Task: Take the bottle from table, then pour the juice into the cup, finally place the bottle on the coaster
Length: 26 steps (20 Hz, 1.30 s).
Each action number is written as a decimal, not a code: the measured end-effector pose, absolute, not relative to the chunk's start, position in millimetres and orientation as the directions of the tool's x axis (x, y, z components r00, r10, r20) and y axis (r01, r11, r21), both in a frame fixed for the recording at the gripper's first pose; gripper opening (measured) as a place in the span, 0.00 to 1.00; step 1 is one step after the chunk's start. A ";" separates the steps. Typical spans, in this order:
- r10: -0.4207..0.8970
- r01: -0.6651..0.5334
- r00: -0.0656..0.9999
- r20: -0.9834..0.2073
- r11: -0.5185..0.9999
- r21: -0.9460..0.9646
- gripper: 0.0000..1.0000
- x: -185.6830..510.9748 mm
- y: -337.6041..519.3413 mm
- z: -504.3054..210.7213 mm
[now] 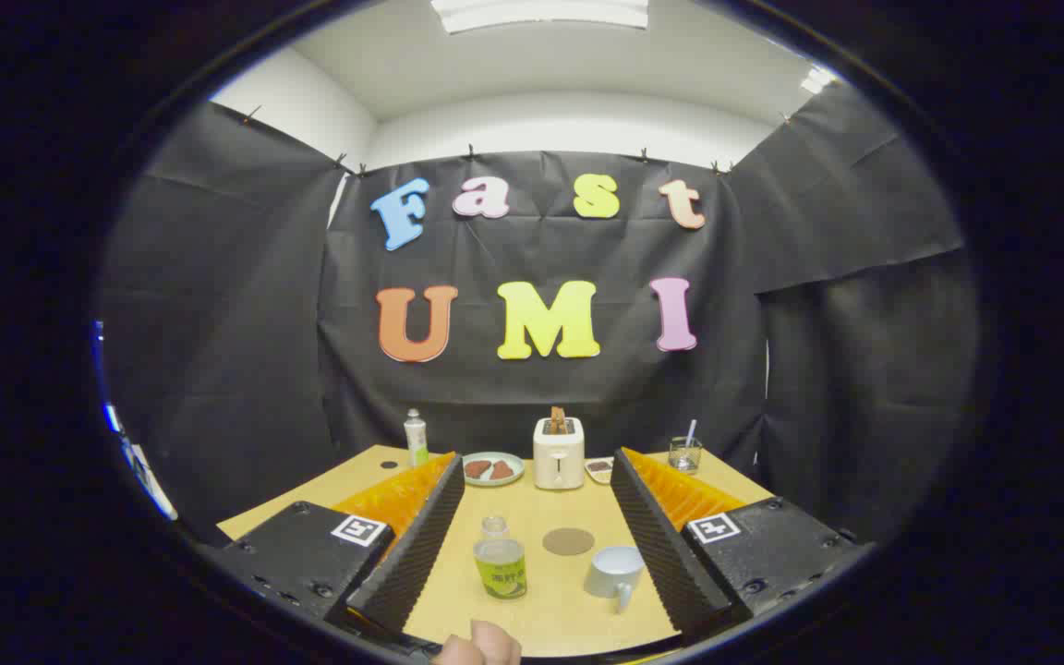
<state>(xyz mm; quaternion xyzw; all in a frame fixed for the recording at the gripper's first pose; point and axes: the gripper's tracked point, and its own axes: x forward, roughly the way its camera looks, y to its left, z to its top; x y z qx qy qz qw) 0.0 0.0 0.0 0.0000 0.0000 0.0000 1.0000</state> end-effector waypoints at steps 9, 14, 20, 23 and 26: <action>0.007 -0.007 1.000 -0.019 1.000 -0.021 1.00 -8.1 5.3 7.9; 0.006 -0.006 1.000 -0.007 1.000 -0.022 1.00 -5.7 10.0 5.3; 0.010 -0.010 1.000 0.007 0.999 -0.041 1.00 0.5 23.0 2.8; -0.007 0.007 1.000 0.001 0.998 -0.069 1.00 1.7 24.7 -0.7; 0.004 -0.005 1.000 -0.008 0.997 -0.077 1.00 6.7 34.8 -6.5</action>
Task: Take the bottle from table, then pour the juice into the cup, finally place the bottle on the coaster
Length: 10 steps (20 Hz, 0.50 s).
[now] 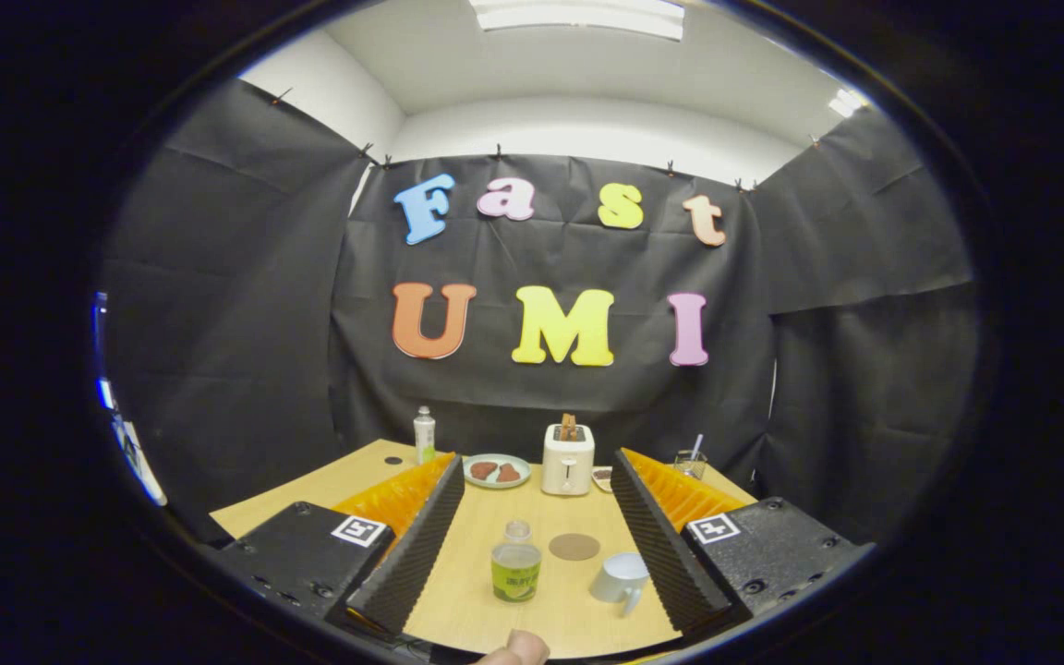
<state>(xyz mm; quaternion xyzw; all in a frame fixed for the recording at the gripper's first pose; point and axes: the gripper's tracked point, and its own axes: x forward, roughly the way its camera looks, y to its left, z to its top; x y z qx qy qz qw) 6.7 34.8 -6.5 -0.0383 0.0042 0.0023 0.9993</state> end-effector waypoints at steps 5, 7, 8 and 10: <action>-0.003 0.001 1.000 -0.026 0.998 -0.067 1.00 14.6 35.3 -16.7; -0.004 0.001 0.999 -0.036 0.998 -0.062 1.00 20.0 35.6 -24.5; -0.004 0.002 0.999 -0.043 0.998 -0.061 1.00 23.3 35.1 -29.2; -0.006 0.004 0.999 -0.042 0.999 -0.050 1.00 31.7 35.9 -38.9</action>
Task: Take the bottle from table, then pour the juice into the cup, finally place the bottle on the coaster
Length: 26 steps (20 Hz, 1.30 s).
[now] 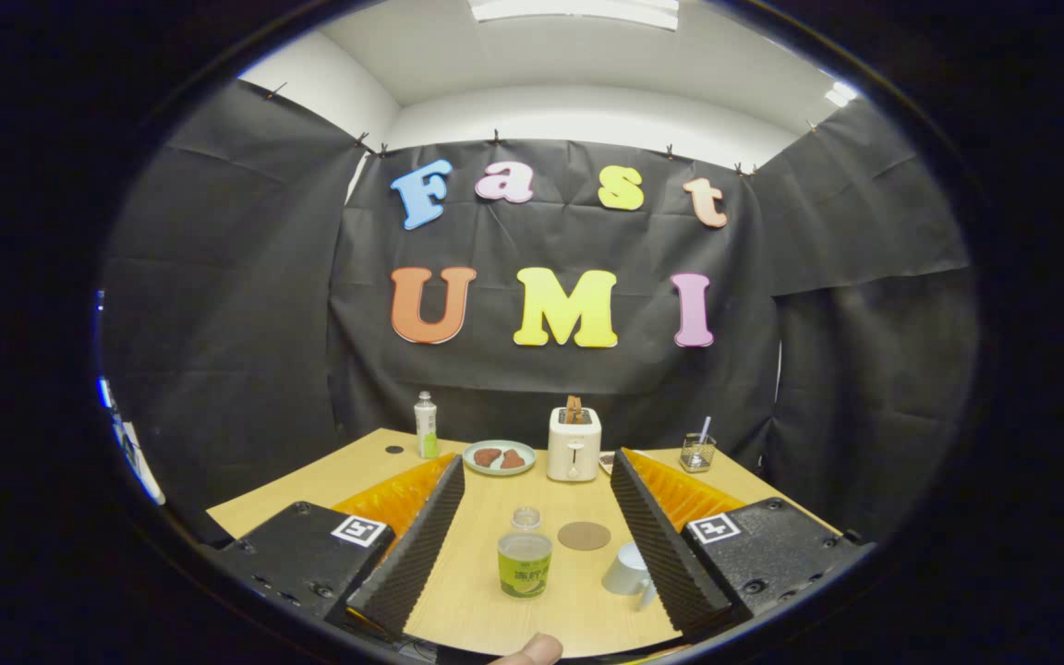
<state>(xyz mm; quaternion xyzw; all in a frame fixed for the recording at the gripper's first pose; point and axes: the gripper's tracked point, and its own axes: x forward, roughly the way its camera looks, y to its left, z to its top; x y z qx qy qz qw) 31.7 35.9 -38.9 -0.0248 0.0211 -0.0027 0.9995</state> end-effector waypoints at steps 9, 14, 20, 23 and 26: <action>-0.036 0.038 0.994 -0.106 0.999 0.014 1.00 79.8 29.9 -112.2; -0.078 0.070 0.986 -0.145 0.996 -0.058 1.00 103.5 29.5 -161.7; -0.081 0.068 0.977 -0.195 0.995 -0.074 1.00 127.9 38.3 -209.3; -0.118 0.098 0.975 -0.186 0.989 -0.110 1.00 141.5 35.2 -216.5; -0.127 0.106 0.980 -0.154 0.985 -0.137 1.00 151.8 37.2 -215.9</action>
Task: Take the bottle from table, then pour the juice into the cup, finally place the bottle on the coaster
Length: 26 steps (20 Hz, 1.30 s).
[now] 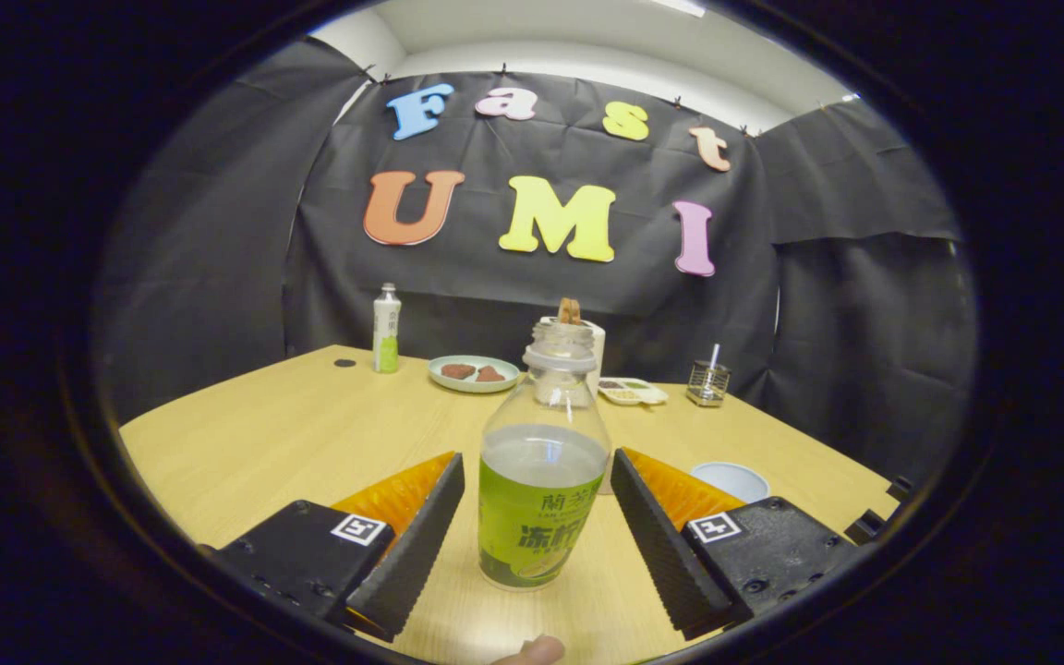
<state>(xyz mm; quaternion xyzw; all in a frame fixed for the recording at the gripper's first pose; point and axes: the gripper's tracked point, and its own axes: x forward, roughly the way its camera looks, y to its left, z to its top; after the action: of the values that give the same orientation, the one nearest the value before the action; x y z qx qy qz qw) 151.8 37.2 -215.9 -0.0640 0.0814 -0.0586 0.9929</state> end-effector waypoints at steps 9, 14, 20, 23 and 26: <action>-0.135 0.121 0.983 -0.121 0.986 -0.116 0.94 169.1 42.4 -221.8; -0.158 0.151 0.980 -0.119 0.986 -0.067 0.82 159.4 39.6 -211.5; -0.079 0.093 0.992 -0.095 0.984 0.154 0.81 151.9 42.6 -179.2; -0.024 0.055 0.992 -0.121 0.963 0.264 0.81 150.8 43.3 -174.8; 0.037 0.009 0.993 -0.116 0.928 0.373 0.81 152.0 45.1 -163.2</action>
<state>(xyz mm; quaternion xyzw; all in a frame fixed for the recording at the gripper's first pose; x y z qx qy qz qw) 152.0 45.1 -163.2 0.1899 0.0604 0.0071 0.9799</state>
